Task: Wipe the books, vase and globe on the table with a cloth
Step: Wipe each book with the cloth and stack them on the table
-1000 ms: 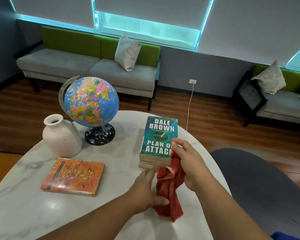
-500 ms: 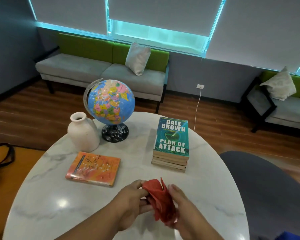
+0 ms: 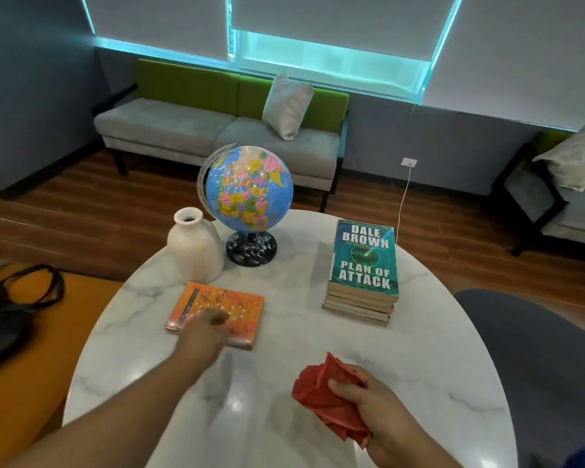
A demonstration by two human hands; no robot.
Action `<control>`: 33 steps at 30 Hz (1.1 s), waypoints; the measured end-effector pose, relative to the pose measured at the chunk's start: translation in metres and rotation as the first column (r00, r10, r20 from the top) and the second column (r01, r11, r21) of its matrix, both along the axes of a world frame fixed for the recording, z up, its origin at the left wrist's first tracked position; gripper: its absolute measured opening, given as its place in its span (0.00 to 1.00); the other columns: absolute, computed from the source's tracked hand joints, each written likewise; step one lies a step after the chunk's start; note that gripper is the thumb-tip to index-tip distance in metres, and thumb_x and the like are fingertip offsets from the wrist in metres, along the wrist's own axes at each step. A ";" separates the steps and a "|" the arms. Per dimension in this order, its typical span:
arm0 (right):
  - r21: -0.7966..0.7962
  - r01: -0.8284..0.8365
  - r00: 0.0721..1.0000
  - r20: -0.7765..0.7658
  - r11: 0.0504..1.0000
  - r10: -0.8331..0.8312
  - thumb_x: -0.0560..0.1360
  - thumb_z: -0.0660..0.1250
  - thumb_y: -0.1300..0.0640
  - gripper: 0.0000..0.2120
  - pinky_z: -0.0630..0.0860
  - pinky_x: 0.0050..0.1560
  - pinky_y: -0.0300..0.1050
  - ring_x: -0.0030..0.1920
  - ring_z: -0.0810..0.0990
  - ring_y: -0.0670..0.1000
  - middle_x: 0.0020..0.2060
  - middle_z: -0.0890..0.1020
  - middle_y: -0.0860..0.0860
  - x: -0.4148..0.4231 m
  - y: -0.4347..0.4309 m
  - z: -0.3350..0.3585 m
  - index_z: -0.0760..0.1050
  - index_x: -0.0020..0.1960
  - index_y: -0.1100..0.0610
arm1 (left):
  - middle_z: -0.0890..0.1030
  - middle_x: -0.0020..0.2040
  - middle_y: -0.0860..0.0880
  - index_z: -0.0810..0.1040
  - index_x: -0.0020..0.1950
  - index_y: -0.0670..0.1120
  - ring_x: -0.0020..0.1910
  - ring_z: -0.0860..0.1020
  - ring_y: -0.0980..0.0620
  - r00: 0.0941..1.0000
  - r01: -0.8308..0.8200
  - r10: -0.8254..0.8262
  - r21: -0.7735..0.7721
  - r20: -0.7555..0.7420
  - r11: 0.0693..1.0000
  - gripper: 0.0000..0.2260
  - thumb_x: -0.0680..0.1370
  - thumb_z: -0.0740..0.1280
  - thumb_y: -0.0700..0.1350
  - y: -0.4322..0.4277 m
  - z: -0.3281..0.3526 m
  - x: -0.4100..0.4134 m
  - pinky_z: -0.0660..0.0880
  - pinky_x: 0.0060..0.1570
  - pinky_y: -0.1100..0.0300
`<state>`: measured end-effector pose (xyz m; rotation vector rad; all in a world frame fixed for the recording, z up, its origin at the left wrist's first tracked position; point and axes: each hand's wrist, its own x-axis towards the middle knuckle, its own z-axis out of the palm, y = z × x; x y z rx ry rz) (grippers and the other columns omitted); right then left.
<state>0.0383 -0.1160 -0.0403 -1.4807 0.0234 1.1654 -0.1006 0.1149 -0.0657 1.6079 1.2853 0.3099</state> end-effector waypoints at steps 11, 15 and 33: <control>-0.004 0.071 0.997 0.003 0.997 -0.071 0.77 0.62 0.65 0.12 0.79 0.46 0.55 0.44 0.85 0.61 0.47 0.85 0.59 0.017 -0.018 0.004 0.77 0.59 0.58 | 0.72 0.68 0.43 0.67 0.72 0.45 0.67 0.70 0.43 0.807 0.275 -0.104 0.214 -0.582 0.938 0.37 0.70 0.71 0.64 0.095 -0.052 -0.028 0.65 0.63 0.52; 0.047 0.090 0.989 -0.123 0.995 -0.084 0.77 0.53 0.63 0.17 0.72 0.43 0.53 0.42 0.83 0.66 0.51 0.84 0.63 0.022 -0.023 0.005 0.77 0.59 0.60 | 0.73 0.67 0.43 0.66 0.73 0.48 0.64 0.71 0.42 0.804 0.299 -0.115 0.229 -0.584 0.926 0.38 0.69 0.73 0.62 0.095 -0.057 -0.031 0.67 0.63 0.50; -0.413 0.006 0.706 0.646 0.911 0.288 0.69 0.64 0.70 0.17 0.76 0.35 0.33 0.44 0.81 0.44 0.47 0.78 0.48 0.018 -0.034 -0.019 0.82 0.44 0.50 | 0.72 0.55 0.48 0.71 0.69 0.53 0.55 0.75 0.46 0.850 0.447 -0.368 0.144 -0.377 0.883 0.41 0.56 0.68 0.63 -0.067 -0.048 -0.034 0.72 0.56 0.58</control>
